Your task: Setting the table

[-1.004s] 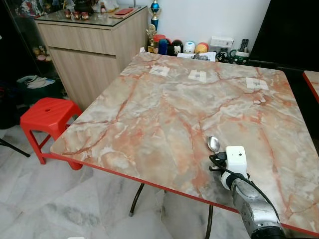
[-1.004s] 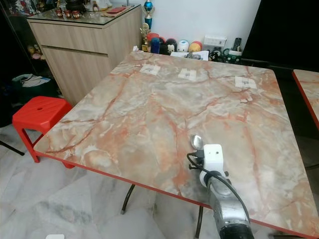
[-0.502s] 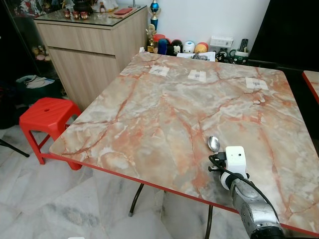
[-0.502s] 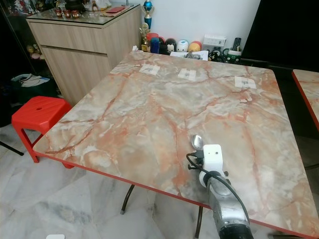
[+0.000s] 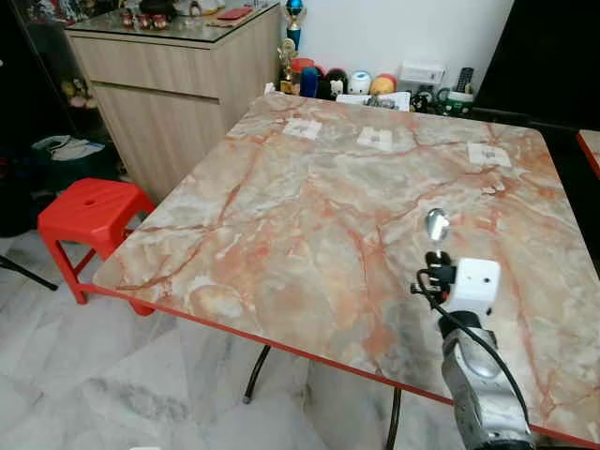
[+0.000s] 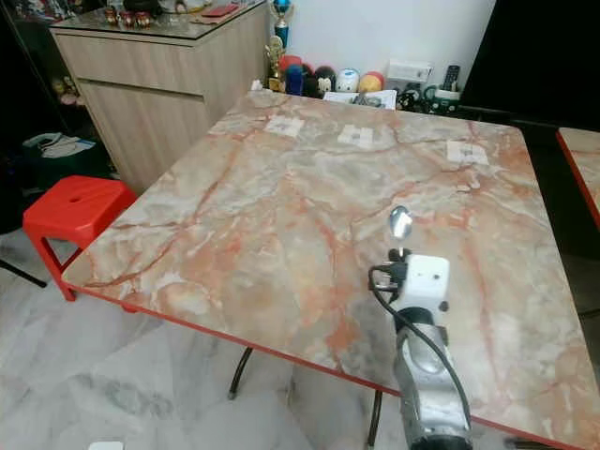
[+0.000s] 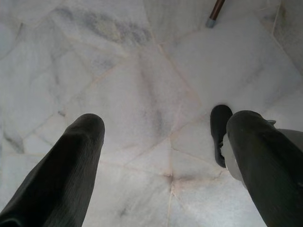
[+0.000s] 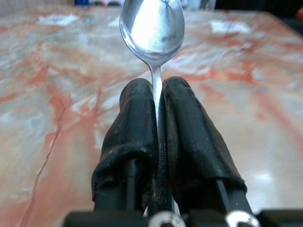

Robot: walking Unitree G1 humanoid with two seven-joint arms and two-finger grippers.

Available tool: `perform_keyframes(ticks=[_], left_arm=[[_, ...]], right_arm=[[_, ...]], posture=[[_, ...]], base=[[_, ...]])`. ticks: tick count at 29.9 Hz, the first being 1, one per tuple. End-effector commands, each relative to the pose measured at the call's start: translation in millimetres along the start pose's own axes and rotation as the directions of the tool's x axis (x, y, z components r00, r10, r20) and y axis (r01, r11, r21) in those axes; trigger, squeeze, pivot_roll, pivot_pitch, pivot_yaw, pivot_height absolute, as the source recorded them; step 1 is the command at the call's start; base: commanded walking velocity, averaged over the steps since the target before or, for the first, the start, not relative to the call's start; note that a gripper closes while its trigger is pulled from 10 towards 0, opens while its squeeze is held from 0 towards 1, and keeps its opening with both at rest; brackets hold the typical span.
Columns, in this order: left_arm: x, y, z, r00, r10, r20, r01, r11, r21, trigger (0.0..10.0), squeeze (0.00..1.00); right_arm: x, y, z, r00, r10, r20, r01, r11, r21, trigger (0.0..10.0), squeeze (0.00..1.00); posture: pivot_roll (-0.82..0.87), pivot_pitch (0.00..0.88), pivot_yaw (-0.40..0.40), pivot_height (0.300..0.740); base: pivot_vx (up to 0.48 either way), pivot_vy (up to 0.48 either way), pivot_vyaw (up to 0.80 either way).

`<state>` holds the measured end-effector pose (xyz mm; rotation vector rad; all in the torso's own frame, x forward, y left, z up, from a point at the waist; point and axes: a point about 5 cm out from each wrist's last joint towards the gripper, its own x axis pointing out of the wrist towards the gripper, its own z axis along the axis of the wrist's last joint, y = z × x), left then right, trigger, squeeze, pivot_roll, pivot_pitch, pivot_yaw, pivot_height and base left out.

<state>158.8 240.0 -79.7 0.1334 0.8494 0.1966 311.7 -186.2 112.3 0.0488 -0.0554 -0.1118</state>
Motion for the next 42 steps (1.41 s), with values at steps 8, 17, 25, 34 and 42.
perform_keyframes(ticks=[8, 17, 25, 34, 42], left_arm=[[-2.4, -2.4, -9.0, 0.999, -0.01, -0.038, 0.011, 1.0, 0.011, 10.0, 0.0], [-1.9, -5.6, -8.1, 0.999, -0.021, -0.039, 0.023, 0.999, 0.043, 10.0, 0.0], [-1.5, -7.4, -6.5, 0.999, -0.021, -0.031, 0.023, 0.999, 0.04, 10.0, 0.0], [-0.5, -9.0, -2.9, 1.0, -0.024, -0.016, 0.025, 0.999, 0.033, 10.0, 0.0], [0.3, -9.8, -0.4, 1.0, -0.027, -0.011, 0.027, 0.999, 0.031, 10.0, 0.0]], right_arm=[[-16.3, 1.8, 25.1, 0.987, 0.061, 0.146, -0.047, 0.994, -0.102, 10.0, 0.0], [-13.8, 4.2, 25.9, 0.988, 0.041, 0.146, -0.025, 0.994, -0.11, 10.0, 0.0], [-11.5, 2.5, 29.8, 0.987, 0.007, 0.16, 0.007, 0.996, -0.088, 10.0, 0.0], [-8.1, 9.1, 37.4, 0.981, -0.013, 0.192, 0.024, 0.998, -0.054, 10.0, 0.0], [-5.4, 9.2, 42.5, 0.977, -0.022, 0.214, 0.035, 0.998, -0.056, 10.0, 0.0]], posture=[[-0.01, 0.008, -0.021, 0.74], [-0.01, 0.0, -0.022, 0.74], [-0.02, 0.0, -0.021, 0.74], [-0.01, 0.019, -0.021, 0.74], [-0.01, 0.034, -0.021, 0.74]], base=[[0.0, 0.0, 0.0], [0.0, -0.141, 0.0], [0.0, -0.375, -0.56], [0.0, -0.383, 0.0], [0.0, -0.382, 0.0]])
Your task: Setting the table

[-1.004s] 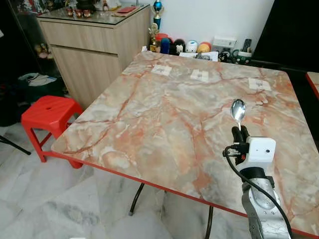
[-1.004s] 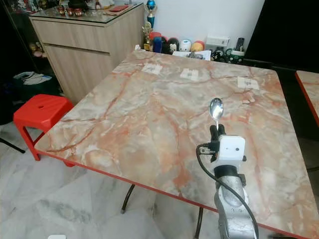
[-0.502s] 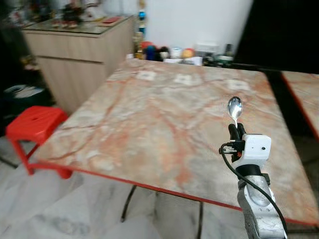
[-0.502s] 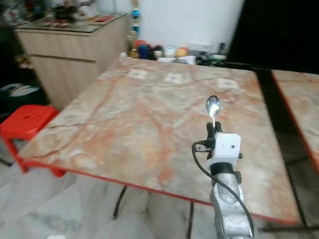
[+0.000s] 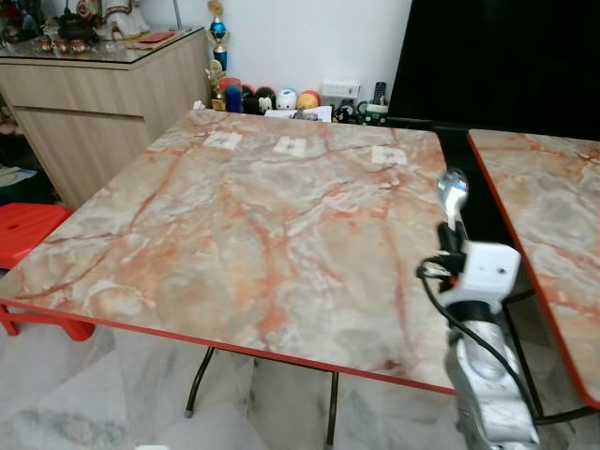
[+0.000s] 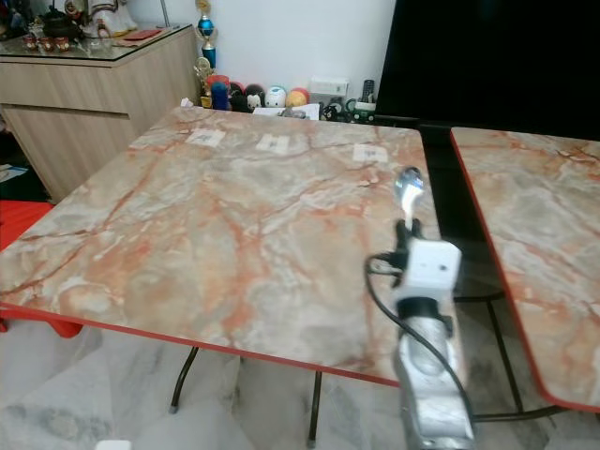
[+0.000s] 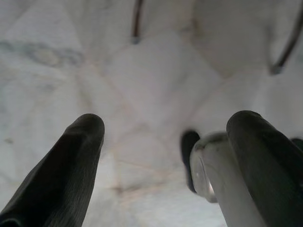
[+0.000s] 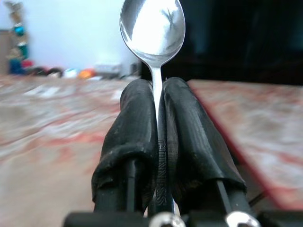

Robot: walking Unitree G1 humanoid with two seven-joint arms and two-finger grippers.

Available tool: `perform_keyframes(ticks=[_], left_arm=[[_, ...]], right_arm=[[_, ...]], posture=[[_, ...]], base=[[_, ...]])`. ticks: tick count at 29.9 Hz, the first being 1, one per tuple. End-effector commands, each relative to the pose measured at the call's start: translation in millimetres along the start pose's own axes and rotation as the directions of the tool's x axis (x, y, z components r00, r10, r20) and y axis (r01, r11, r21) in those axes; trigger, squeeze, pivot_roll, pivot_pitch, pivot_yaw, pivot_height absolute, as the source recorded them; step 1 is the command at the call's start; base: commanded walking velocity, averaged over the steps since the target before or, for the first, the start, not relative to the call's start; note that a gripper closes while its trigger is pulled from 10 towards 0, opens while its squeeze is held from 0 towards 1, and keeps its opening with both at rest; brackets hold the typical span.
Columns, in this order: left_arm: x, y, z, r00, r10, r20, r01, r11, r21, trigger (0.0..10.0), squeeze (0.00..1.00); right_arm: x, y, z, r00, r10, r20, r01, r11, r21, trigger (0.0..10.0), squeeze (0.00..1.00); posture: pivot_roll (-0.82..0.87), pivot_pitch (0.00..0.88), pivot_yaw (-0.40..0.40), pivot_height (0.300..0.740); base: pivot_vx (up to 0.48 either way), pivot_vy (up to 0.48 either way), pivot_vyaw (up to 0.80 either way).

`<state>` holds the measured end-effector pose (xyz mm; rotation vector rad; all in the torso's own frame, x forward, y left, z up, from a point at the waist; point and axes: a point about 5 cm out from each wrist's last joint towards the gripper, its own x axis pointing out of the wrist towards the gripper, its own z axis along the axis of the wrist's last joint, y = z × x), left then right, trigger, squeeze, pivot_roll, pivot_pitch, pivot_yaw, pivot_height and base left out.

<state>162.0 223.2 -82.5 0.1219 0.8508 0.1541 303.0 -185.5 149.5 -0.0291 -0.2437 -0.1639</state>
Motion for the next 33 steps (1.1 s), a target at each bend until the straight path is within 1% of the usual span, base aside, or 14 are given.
perform_keyframes(ticks=[1, 11, 19, 27, 33], left_arm=[[-0.3, 7.5, -1.4, 1.0, 0.015, -0.012, -0.015, 1.0, 0.025, 10.0, 0.0], [0.4, 9.4, 0.9, 1.0, 0.018, -0.005, -0.017, 0.999, 0.029, 10.0, 0.0], [0.3, 8.5, 0.9, 1.0, 0.013, -0.004, -0.012, 0.999, 0.034, 10.0, 0.0], [0.4, 9.1, 1.3, 1.0, 0.013, -0.002, -0.013, 0.999, 0.032, 10.0, 0.0], [0.5, 8.8, 1.7, 1.0, 0.015, 0.0, -0.015, 0.999, 0.031, 10.0, 0.0]], right_arm=[[2.4, 7.0, 5.1, 1.0, 0.012, 0.022, -0.012, 1.0, 0.011, 10.0, 0.0], [7.2, 3.3, 8.7, 0.999, -0.023, 0.031, 0.023, 1.0, 0.008, 10.0, 0.0], [10.2, 1.0, 13.7, 0.998, -0.031, 0.057, 0.032, 0.999, -0.009, 10.0, 0.0], [12.2, 2.8, 17.6, 0.996, -0.026, 0.08, 0.027, 1.0, -0.009, 10.0, 0.0], [13.7, 0.4, 18.9, 0.996, -0.043, 0.083, 0.044, 0.999, -0.002, 10.0, 0.0]], posture=[[-0.01, 0.034, -0.021, 0.74], [-0.02, 0.058, -0.01, 0.74], [-0.02, 0.064, -0.005, 0.74], [-0.03, 0.068, -0.005, 0.74], [-0.03, 0.069, -0.007, 0.74]], base=[[0.0, -0.382, 0.0], [0.0, -0.383, 0.0], [0.0, -0.383, 0.0], [0.0, -0.382, 0.0], [0.0, -0.384, 0.0]])
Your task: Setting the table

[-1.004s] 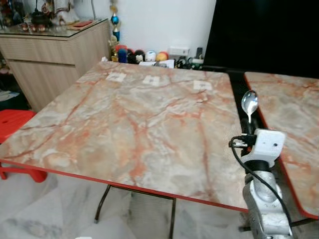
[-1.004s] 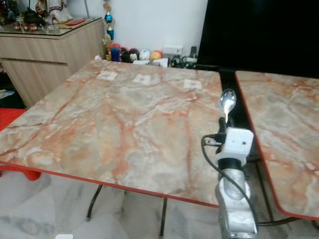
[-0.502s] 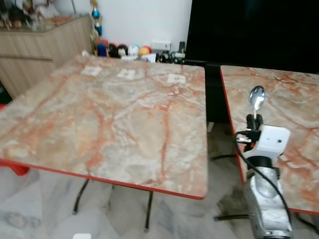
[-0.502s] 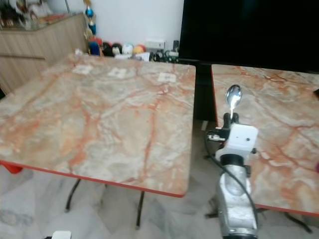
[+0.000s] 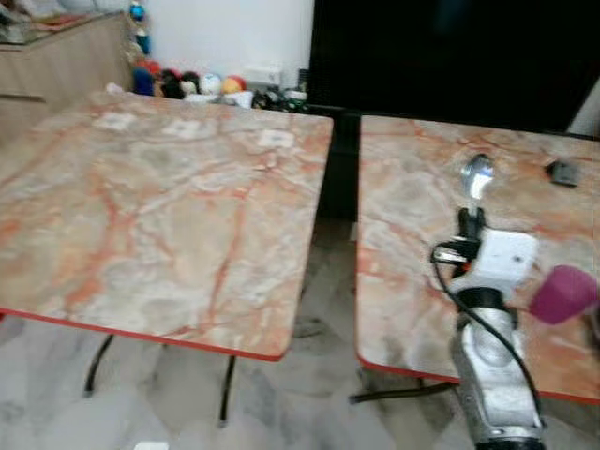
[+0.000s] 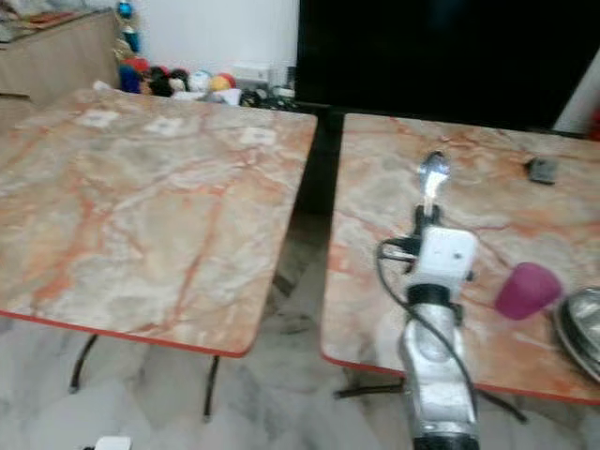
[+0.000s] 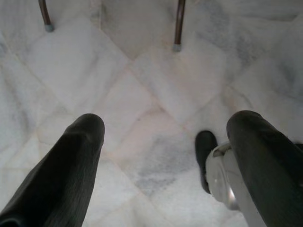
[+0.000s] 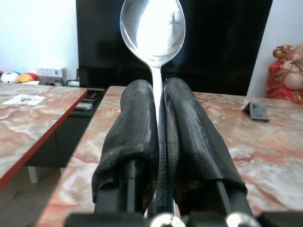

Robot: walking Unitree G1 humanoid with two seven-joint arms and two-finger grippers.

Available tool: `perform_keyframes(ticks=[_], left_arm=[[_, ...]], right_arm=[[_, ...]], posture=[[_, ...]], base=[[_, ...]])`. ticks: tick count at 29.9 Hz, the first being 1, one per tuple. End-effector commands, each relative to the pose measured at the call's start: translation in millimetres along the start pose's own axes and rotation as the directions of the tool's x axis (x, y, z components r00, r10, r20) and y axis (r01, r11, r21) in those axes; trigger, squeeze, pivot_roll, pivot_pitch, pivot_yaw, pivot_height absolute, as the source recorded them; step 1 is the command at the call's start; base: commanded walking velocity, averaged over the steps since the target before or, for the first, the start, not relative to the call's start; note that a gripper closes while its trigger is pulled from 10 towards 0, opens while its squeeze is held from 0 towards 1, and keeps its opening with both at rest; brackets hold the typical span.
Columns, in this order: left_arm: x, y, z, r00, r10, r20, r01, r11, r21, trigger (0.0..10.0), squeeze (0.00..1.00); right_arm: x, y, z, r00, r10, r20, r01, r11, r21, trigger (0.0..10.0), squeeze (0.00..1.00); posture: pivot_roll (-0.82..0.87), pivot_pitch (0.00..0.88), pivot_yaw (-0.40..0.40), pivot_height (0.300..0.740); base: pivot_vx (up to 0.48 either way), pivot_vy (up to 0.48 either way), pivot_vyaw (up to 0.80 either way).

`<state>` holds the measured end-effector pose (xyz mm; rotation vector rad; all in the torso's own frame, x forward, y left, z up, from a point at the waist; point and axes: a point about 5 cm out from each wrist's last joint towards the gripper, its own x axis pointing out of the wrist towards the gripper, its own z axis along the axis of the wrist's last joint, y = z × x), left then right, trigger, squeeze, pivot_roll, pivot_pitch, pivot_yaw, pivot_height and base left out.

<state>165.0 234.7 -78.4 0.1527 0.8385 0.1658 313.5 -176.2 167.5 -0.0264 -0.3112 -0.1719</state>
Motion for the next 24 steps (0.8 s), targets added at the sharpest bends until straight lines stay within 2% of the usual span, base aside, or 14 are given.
perform_keyframes(ticks=[1, 13, 19, 24], left_arm=[[-0.5, -3.1, -2.4, 1.0, -0.008, -0.013, 0.008, 1.0, 0.009, 10.0, 0.0], [0.0, -5.1, -0.7, 1.0, -0.01, -0.007, 0.01, 1.0, 0.01, 10.0, 0.0], [-0.2, -4.6, -1.5, 1.0, -0.01, -0.009, 0.01, 1.0, 0.011, 10.0, 0.0], [-0.2, -4.3, -1.6, 1.0, -0.01, -0.01, 0.01, 1.0, 0.011, 10.0, 0.0]], right_arm=[[1.5, -10.8, 4.2, 0.999, -0.037, 0.019, 0.037, 0.999, -0.01, 10.0, 0.0], [3.4, -16.3, 7.7, 0.997, -0.07, 0.038, 0.07, 0.997, -0.015, 10.0, 0.0], [3.7, -16.3, 8.8, 0.996, -0.07, 0.046, 0.071, 0.997, -0.013, 10.0, 0.0], [3.9, -16.6, 10.0, 0.996, -0.074, 0.056, 0.075, 0.997, -0.014, 10.0, 0.0]], posture=[[-0.03, 0.071, -0.007, 0.74], [-0.03, 0.07, -0.004, 0.74], [-0.03, 0.068, -0.003, 0.74], [-0.03, 0.068, -0.004, 0.74]], base=[[0.0, -0.386, 0.0], [0.0, -0.382, 0.0], [0.0, -0.381, -0.79], [0.0, -0.378, 0.0]])
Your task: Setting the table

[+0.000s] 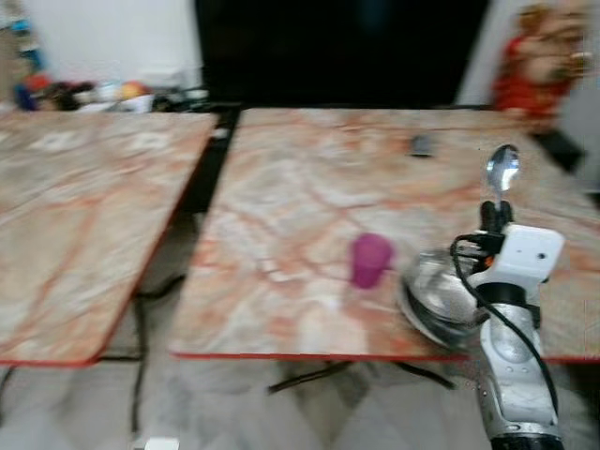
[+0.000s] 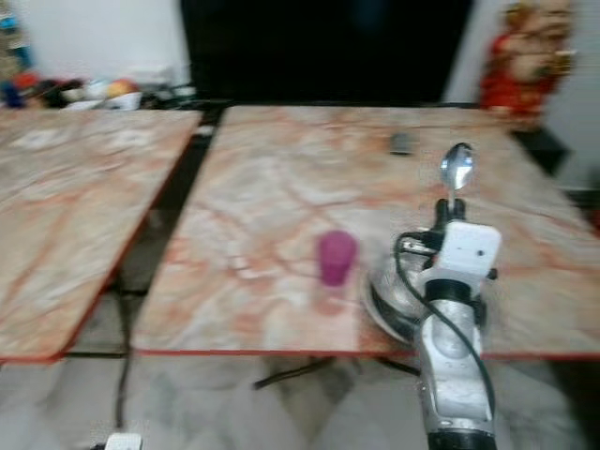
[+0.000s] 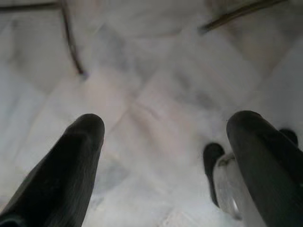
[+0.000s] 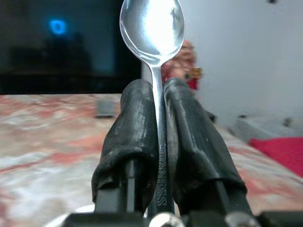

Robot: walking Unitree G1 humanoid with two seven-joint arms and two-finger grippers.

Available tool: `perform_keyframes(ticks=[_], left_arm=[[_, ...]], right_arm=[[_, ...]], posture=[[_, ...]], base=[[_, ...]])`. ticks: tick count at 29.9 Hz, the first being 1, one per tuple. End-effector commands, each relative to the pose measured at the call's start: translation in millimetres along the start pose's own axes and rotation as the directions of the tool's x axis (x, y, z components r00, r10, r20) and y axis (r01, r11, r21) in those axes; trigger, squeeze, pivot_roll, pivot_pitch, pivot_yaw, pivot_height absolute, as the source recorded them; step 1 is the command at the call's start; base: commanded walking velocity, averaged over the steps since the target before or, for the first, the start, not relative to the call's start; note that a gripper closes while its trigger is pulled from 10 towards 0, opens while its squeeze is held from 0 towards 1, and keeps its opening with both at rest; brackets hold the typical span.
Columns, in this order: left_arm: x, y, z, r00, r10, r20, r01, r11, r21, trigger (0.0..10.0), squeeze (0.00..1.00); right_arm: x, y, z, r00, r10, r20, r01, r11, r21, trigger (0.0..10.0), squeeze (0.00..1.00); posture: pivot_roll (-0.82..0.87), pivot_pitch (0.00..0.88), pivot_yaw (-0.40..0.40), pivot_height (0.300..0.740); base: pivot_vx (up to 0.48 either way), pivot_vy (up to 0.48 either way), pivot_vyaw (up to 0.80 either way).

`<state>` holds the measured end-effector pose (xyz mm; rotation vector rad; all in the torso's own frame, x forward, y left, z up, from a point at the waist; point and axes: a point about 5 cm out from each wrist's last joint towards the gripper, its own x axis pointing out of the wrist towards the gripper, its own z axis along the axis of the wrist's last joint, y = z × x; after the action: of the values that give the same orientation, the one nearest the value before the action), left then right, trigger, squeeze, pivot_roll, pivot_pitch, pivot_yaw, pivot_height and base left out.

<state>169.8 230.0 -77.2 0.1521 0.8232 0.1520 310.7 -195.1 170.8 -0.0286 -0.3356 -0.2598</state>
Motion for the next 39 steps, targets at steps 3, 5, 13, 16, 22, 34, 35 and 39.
perform_keyframes(ticks=[3, 5, 13, 16, 22, 34, 35, 39], left_arm=[[-1.6, 0.3, -6.1, 1.0, 0.002, -0.026, -0.002, 1.0, 0.008, 10.0, 0.0], [-1.6, 0.0, -6.3, 1.0, 0.002, -0.027, -0.002, 1.0, 0.008, 10.0, 0.0], [-2.0, -0.2, -8.3, 0.999, 0.004, -0.04, -0.003, 1.0, 0.001, 10.0, 0.0], [-2.5, -0.3, -9.4, 0.999, 0.002, -0.041, -0.002, 1.0, -0.002, 10.0, 0.0], [-3.2, 0.1, -11.7, 0.999, 0.001, -0.048, -0.001, 1.0, -0.007, 10.0, 0.0], [-4.0, 3.1, -14.1, 0.998, -0.001, -0.059, 0.001, 1.0, -0.01, 10.0, 0.0], [-4.0, 3.6, -14.1, 0.998, -0.001, -0.059, 0.0, 1.0, -0.01, 10.0, 0.0], [-3.8, 4.0, -13.9, 0.998, -0.002, -0.06, 0.001, 1.0, -0.01, 10.0, 0.0]], right_arm=[[3.2, 2.3, 7.3, 0.999, 0.011, 0.032, -0.011, 1.0, -0.003, 10.0, 0.0], [3.8, 1.8, 5.4, 1.0, 0.013, 0.019, -0.013, 1.0, -0.013, 10.0, 0.0], [4.1, 4.1, -1.4, 0.999, 0.038, -0.021, -0.039, 0.999, -0.019, 10.0, 0.0], [3.7, 4.4, -2.7, 0.999, 0.038, -0.028, -0.038, 0.999, -0.015, 10.0, 0.0], [3.4, 3.9, -4.6, 0.998, 0.037, -0.04, -0.038, 0.999, -0.017, 10.0, 0.0], [4.3, 3.3, -7.3, 0.998, 0.028, -0.053, -0.029, 0.999, -0.021, 10.0, 0.0], [4.4, 2.5, -7.5, 0.998, 0.023, -0.056, -0.024, 0.999, -0.023, 10.0, 0.0], [5.0, 1.0, -7.9, 0.998, 0.014, -0.057, -0.015, 1.0, -0.026, 10.0, 0.0]], posture=[[-0.03, 0.068, -0.004, 0.74], [-0.03, 0.068, -0.004, 0.74], [-0.03, 0.069, -0.006, 0.74], [-0.03, 0.071, -0.005, 0.74], [-0.03, 0.074, -0.005, 0.74], [-0.02, 0.073, -0.004, 0.74], [-0.02, 0.073, -0.004, 0.74], [-0.02, 0.074, -0.005, 0.74]], base=[[0.0, -0.371, 0.0], [0.0, -0.356, 0.0], [0.0, -0.12, 0.0], [0.0, 0.0, 0.0], [0.0, 0.0, 0.0], [0.107, 0.0, 0.0], [0.277, 0.0, 0.0], [0.293, 0.0, 0.0]])
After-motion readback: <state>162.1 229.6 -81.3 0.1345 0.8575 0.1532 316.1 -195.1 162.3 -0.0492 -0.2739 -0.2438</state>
